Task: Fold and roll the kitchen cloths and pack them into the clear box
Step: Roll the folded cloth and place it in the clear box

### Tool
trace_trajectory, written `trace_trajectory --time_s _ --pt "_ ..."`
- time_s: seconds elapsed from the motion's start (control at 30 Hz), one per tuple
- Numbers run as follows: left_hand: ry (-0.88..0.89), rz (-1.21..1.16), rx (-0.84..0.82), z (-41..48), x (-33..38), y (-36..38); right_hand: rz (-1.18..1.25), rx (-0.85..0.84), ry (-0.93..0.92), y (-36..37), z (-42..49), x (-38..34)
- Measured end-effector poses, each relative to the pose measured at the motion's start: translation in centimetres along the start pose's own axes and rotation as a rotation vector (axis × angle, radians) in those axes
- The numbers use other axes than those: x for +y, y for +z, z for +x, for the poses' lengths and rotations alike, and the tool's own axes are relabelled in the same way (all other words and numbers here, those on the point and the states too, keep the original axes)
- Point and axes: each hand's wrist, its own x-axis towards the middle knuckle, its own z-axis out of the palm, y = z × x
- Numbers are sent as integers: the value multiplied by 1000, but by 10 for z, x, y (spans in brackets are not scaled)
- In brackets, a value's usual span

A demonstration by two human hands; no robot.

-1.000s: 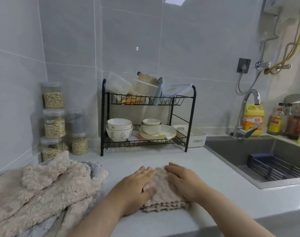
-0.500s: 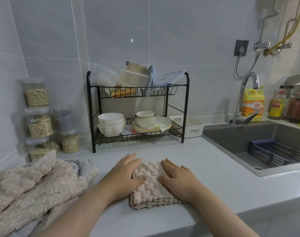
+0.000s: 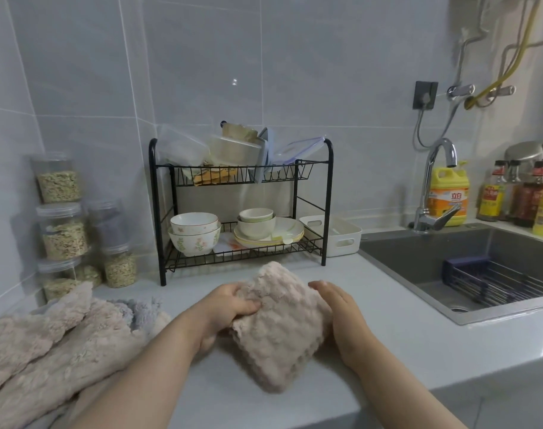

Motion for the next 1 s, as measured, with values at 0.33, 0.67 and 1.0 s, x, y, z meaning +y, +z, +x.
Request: trace_trajectory --time_s 0.33,0.67,1.0 --pt "152 -194 105 -14 -22 16 -15 -60 21 -3 1 2" --pt "191 -255 181 -4 -29 11 62 -111 53 -6 -1 -2" --pt "50 -300 215 5 -32 4 81 -132 40 -8 0 0"
